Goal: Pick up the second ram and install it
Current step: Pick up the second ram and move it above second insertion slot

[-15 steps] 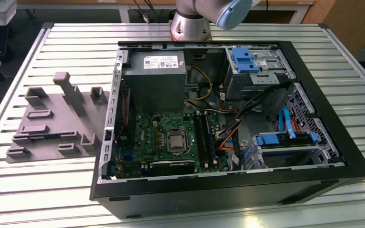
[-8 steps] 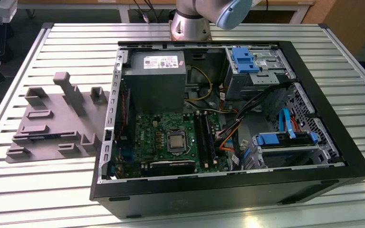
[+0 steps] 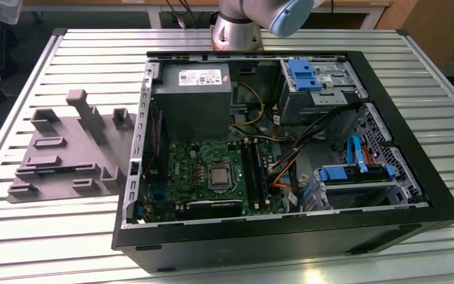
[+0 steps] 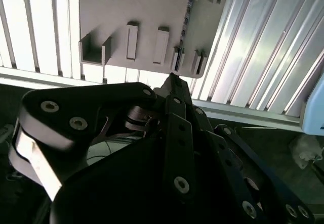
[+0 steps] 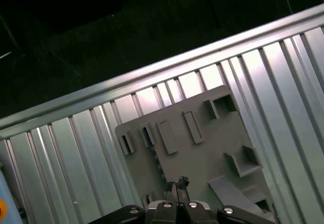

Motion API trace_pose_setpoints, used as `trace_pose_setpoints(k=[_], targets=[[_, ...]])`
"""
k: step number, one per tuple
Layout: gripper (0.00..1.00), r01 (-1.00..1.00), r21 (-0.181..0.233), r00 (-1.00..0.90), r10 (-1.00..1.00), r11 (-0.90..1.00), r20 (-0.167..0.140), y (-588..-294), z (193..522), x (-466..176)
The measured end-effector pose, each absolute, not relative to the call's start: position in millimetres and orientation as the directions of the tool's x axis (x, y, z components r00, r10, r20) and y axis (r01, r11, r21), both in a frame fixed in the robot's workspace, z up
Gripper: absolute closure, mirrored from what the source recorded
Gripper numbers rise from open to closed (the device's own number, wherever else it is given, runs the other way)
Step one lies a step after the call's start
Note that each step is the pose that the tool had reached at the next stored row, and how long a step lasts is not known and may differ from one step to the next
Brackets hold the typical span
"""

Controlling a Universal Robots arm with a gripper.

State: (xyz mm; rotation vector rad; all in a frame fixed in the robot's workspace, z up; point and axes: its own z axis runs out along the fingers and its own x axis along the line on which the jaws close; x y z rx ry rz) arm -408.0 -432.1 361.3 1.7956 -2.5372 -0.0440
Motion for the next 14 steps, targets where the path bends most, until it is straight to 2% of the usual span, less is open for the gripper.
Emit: trace_pose_setpoints(k=[14], targets=[[0.89, -0.993, 0.042, -0.107, -0.994, 0.108, 0.011, -432.2, 355.1, -408.0]])
